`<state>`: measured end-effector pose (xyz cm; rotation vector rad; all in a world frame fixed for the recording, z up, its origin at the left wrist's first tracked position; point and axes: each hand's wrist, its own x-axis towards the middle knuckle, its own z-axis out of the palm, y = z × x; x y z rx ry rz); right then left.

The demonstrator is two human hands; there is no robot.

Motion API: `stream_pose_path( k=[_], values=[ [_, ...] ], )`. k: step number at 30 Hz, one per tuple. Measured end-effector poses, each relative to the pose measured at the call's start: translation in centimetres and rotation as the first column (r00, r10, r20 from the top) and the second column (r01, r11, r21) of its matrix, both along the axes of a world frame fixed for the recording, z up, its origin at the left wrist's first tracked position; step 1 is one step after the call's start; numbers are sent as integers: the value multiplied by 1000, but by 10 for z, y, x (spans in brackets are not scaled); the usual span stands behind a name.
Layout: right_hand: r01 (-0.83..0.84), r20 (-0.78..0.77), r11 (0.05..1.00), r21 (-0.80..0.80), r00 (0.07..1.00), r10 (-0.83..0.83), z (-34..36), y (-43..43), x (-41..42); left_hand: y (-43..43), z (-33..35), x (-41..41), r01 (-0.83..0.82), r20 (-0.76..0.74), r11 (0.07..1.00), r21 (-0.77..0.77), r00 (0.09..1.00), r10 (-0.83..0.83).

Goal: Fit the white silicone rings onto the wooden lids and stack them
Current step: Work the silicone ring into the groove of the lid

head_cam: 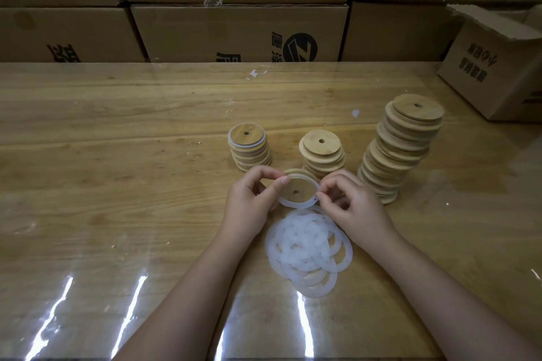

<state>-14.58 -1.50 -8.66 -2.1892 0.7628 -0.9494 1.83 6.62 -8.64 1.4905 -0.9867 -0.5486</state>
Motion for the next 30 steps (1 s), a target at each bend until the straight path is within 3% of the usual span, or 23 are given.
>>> stream_pose_path(
  k=[8, 11, 13, 15, 21, 30],
  values=[
    [-2, -63, 999, 36, 998, 4, -5, -1, -1, 2, 0, 0, 92, -12, 996, -22, 996, -92],
    [11, -84, 1000, 13, 996, -10, -6, -1, -1, 2, -2, -4, 119, 140, 991, -55, 984, -111],
    [-3, -51, 1000, -24, 999, 1, -5, 0, -1, 2, -4, -7, 119, 320, 989, -83, 943, -86],
    [-6, 15, 998, -58, 1000, 7, -3, 1, -2, 1, -6, -7, 113, 391, 989, -98, 918, -66],
    [23, 119, 992, -124, 993, -8, 0, 1, -3, 0, -8, -4, 109, 374, 991, -75, 925, -74],
    [54, 155, 999, 3, 986, -54, -3, -1, -1, 0, -4, -4, 130, 310, 988, -77, 945, -101]
  ],
)
